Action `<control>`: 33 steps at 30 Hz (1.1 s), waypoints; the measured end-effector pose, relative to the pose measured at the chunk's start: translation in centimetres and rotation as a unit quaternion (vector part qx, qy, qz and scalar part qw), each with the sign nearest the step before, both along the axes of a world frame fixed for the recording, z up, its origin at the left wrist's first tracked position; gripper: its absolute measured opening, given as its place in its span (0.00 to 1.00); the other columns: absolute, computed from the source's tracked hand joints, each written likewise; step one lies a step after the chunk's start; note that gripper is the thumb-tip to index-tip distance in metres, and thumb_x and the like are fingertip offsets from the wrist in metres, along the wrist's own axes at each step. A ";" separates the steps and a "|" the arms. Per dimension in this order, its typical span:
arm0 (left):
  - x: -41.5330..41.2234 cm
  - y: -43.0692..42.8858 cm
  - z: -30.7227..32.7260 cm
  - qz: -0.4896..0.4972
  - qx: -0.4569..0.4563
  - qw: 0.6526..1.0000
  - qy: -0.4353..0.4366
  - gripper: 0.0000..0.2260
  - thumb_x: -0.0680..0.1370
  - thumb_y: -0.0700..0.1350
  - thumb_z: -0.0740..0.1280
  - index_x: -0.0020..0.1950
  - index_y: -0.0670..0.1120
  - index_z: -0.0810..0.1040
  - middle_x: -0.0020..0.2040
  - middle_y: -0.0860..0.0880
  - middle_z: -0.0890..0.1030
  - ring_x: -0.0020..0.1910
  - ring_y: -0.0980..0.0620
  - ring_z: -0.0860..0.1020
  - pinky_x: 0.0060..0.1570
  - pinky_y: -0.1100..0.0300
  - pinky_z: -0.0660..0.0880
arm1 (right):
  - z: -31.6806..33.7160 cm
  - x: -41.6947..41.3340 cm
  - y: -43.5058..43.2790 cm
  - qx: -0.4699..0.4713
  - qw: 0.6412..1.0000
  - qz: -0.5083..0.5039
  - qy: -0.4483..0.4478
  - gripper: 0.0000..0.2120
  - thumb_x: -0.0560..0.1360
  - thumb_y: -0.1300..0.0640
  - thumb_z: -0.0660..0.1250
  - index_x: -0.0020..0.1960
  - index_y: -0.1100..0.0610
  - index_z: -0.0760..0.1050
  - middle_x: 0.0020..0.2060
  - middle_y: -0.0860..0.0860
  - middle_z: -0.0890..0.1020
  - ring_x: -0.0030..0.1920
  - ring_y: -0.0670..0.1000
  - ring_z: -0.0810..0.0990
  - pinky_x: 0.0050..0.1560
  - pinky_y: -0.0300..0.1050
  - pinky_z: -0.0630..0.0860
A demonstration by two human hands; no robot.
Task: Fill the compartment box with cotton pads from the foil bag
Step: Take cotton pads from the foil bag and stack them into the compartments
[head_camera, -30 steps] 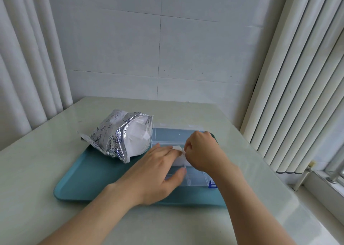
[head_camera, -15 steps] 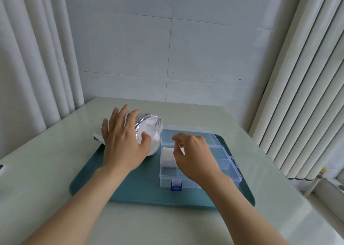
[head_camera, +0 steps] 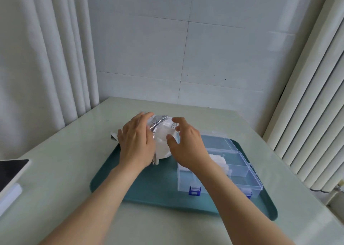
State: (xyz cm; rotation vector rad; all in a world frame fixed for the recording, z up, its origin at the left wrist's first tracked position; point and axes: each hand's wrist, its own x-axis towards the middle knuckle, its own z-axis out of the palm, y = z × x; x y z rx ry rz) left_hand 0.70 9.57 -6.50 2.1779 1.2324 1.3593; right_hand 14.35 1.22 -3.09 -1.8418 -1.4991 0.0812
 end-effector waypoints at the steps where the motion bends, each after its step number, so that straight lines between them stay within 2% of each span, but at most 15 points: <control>1: 0.1 0.1 0.0 -0.002 -0.004 1.000 -0.001 0.21 0.83 0.44 0.52 0.74 0.56 0.72 0.76 0.51 0.74 0.75 0.42 0.70 0.73 0.32 0.64 | -0.1 -0.3 0.3 -0.019 0.999 -0.021 -0.027 0.22 0.83 0.51 0.64 0.75 0.49 0.66 0.62 0.51 0.79 0.65 0.57 0.74 0.61 0.51 0.66; 4: 0.2 0.2 -0.1 -0.001 -0.006 1.000 0.000 0.22 0.82 0.45 0.52 0.72 0.56 0.74 0.76 0.52 0.74 0.76 0.44 0.69 0.73 0.33 0.65 | -0.5 -0.7 1.2 -0.042 0.996 -0.065 -0.053 0.18 0.83 0.48 0.63 0.72 0.45 0.68 0.57 0.47 0.82 0.64 0.57 0.72 0.55 0.51 0.59; 8: 0.4 0.4 -0.4 -0.004 -0.001 1.000 0.004 0.21 0.83 0.47 0.50 0.70 0.55 0.78 0.75 0.52 0.73 0.78 0.46 0.66 0.74 0.38 0.65 | -0.9 -1.0 1.6 -0.054 0.995 -0.072 -0.051 0.15 0.83 0.48 0.63 0.69 0.44 0.70 0.50 0.46 0.83 0.64 0.54 0.71 0.53 0.51 0.56; 14: 0.8 0.2 -0.6 -0.005 -0.032 0.999 -0.001 0.16 0.86 0.46 0.59 0.72 0.55 0.76 0.78 0.52 0.67 0.78 0.45 0.59 0.77 0.41 0.62 | -0.8 -1.1 1.6 -0.055 0.995 -0.072 -0.053 0.16 0.82 0.49 0.66 0.69 0.44 0.73 0.49 0.45 0.81 0.64 0.53 0.71 0.52 0.51 0.55; 17: 0.7 0.0 -0.5 -0.010 -0.036 0.999 0.002 0.18 0.82 0.53 0.60 0.71 0.54 0.76 0.76 0.51 0.67 0.76 0.43 0.60 0.77 0.44 0.61 | -0.7 -1.1 1.8 -0.068 0.994 -0.069 -0.058 0.15 0.81 0.52 0.68 0.67 0.46 0.77 0.54 0.45 0.83 0.64 0.52 0.73 0.52 0.51 0.57; 19: 0.6 0.1 -0.5 -0.008 -0.031 0.999 0.007 0.21 0.78 0.53 0.61 0.71 0.53 0.76 0.74 0.50 0.68 0.75 0.42 0.62 0.76 0.46 0.61 | -0.9 -1.0 1.8 -0.073 0.990 -0.078 -0.088 0.10 0.80 0.55 0.67 0.60 0.49 0.81 0.53 0.46 0.84 0.61 0.54 0.74 0.51 0.51 0.57; 21: 0.6 0.0 -0.6 -0.005 -0.032 0.999 0.004 0.19 0.80 0.46 0.63 0.71 0.52 0.76 0.74 0.50 0.69 0.74 0.41 0.62 0.75 0.46 0.61 | -1.3 -0.8 1.7 -0.064 0.987 -0.096 -0.111 0.07 0.80 0.57 0.65 0.52 0.51 0.83 0.47 0.48 0.84 0.57 0.56 0.75 0.48 0.51 0.57; 22: 0.6 0.0 -0.7 -0.003 -0.030 1.000 -0.001 0.19 0.80 0.43 0.63 0.71 0.52 0.76 0.74 0.50 0.69 0.74 0.41 0.62 0.75 0.46 0.62 | -1.3 -0.7 1.6 -0.055 0.987 -0.106 -0.110 0.08 0.80 0.57 0.65 0.51 0.51 0.83 0.45 0.48 0.84 0.55 0.56 0.75 0.48 0.51 0.57; 25: 0.5 0.0 -0.7 0.000 -0.015 1.000 -0.015 0.21 0.79 0.44 0.57 0.70 0.50 0.77 0.73 0.49 0.71 0.74 0.43 0.64 0.76 0.47 0.61 | -1.2 -0.3 1.1 -0.010 0.990 -0.121 -0.071 0.08 0.80 0.54 0.65 0.51 0.50 0.83 0.45 0.48 0.84 0.52 0.56 0.76 0.50 0.50 0.62; 28: 0.6 0.2 -0.7 0.003 0.000 1.000 -0.027 0.21 0.80 0.40 0.56 0.70 0.47 0.77 0.72 0.47 0.73 0.73 0.45 0.65 0.77 0.49 0.60 | -0.3 0.1 0.1 0.075 0.991 -0.095 0.064 0.05 0.77 0.55 0.69 0.46 0.53 0.83 0.44 0.47 0.86 0.49 0.51 0.82 0.47 0.42 0.72; 30: 0.6 0.2 -0.8 0.007 0.002 1.000 -0.030 0.20 0.81 0.34 0.59 0.71 0.46 0.77 0.71 0.46 0.73 0.72 0.45 0.64 0.77 0.49 0.60 | 0.4 0.3 -0.6 0.123 0.977 -0.094 0.144 0.02 0.73 0.56 0.73 0.42 0.52 0.81 0.41 0.44 0.86 0.47 0.45 0.83 0.43 0.37 0.74; 33: 0.6 0.3 -0.9 0.009 0.006 1.000 -0.027 0.21 0.80 0.33 0.58 0.70 0.45 0.77 0.71 0.45 0.73 0.72 0.43 0.67 0.76 0.50 0.59 | 0.6 0.7 -0.7 0.135 0.968 -0.099 0.188 0.05 0.69 0.59 0.74 0.40 0.53 0.78 0.34 0.45 0.84 0.37 0.46 0.81 0.38 0.40 0.73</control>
